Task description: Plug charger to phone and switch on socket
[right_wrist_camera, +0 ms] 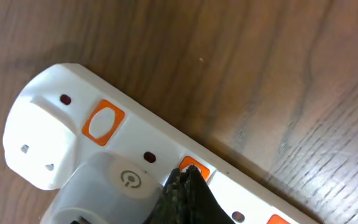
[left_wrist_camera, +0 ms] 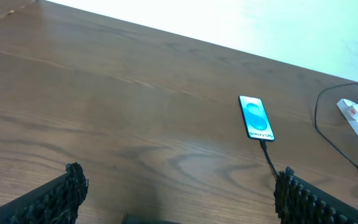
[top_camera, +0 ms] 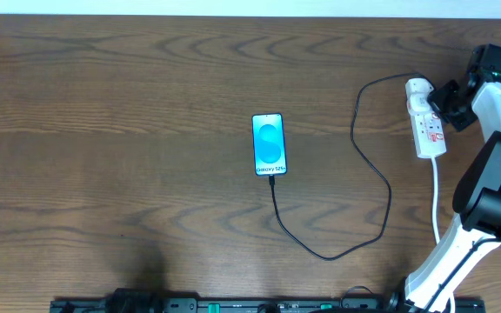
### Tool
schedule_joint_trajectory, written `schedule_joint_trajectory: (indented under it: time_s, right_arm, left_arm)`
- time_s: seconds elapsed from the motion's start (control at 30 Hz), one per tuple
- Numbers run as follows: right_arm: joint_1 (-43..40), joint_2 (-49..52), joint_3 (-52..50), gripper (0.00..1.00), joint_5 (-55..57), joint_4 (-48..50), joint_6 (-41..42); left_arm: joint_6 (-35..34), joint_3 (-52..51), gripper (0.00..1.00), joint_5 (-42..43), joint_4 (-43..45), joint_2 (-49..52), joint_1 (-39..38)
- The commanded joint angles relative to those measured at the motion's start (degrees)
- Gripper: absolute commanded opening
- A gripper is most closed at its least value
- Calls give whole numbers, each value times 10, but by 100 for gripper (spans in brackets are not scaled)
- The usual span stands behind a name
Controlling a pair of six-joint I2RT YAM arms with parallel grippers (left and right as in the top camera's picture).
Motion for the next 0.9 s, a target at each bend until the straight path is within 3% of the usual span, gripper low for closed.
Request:
schedule_joint_trajectory:
  time_s: [0.0, 0.87]
  right_arm:
    - [16, -13, 10, 1, -4, 6, -45]
    - [63, -12, -49, 1, -24, 27, -73]
  left_arm:
    - [4, -1, 98, -5, -1, -6, -3]
    - [4, -1, 98, -5, -1, -6, -3]
